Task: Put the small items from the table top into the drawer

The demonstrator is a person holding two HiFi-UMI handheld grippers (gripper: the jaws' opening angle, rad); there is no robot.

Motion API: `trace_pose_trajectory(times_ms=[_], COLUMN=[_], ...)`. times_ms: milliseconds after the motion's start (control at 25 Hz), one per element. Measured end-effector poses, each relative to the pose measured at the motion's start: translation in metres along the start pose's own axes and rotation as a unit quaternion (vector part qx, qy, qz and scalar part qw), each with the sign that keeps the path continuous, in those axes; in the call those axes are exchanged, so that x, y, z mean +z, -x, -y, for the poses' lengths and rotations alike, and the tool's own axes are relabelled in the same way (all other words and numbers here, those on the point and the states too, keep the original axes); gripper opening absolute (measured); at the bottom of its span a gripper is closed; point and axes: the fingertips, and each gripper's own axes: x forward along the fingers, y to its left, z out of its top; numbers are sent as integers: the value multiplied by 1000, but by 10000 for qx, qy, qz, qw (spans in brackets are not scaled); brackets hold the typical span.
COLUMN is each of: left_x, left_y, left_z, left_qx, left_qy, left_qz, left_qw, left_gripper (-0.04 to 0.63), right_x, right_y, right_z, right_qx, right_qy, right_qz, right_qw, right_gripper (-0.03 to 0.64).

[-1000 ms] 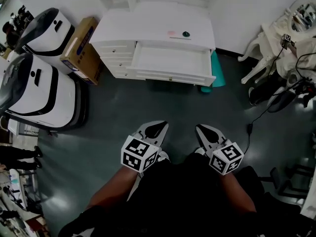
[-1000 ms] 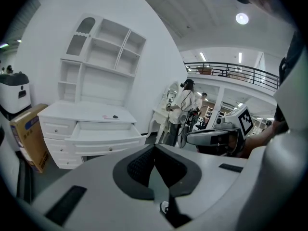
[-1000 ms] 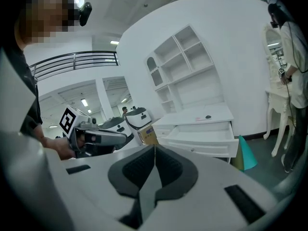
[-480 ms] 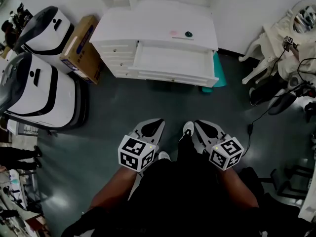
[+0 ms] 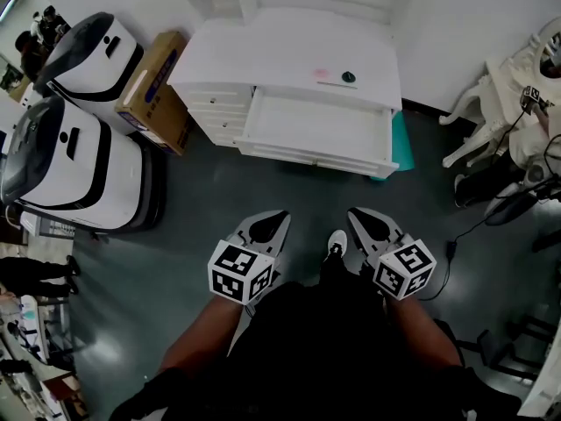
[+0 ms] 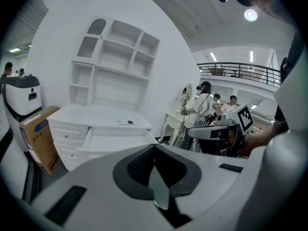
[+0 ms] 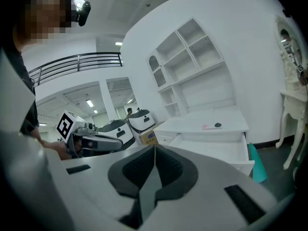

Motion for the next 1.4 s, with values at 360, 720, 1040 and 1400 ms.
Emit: trace_pose_trajectory(times_ms=[360, 720, 1040, 1400], left_x=[53, 96, 109, 108], left_y=[-79, -156, -205, -224], left_z=[-7, -7, -5, 1], left_qx=[-62, 14, 232, 350], left_qy=[-137, -223, -115, -149], left_qz=[-89, -142, -237, -481], left_qw=[9998, 9997, 9994, 9981], left_gripper=[3, 3, 3, 3], right_x=[42, 66, 81, 78], right_y=[-28, -41, -49, -52], right_z=[76, 154, 204, 225], right_qx=[12, 92, 318, 446], right_qy=[-28, -99, -63, -248], right_qz=[90, 71, -24, -41], right_qw=[10000, 9999, 9995, 9987], right_gripper=[26, 26, 26, 26])
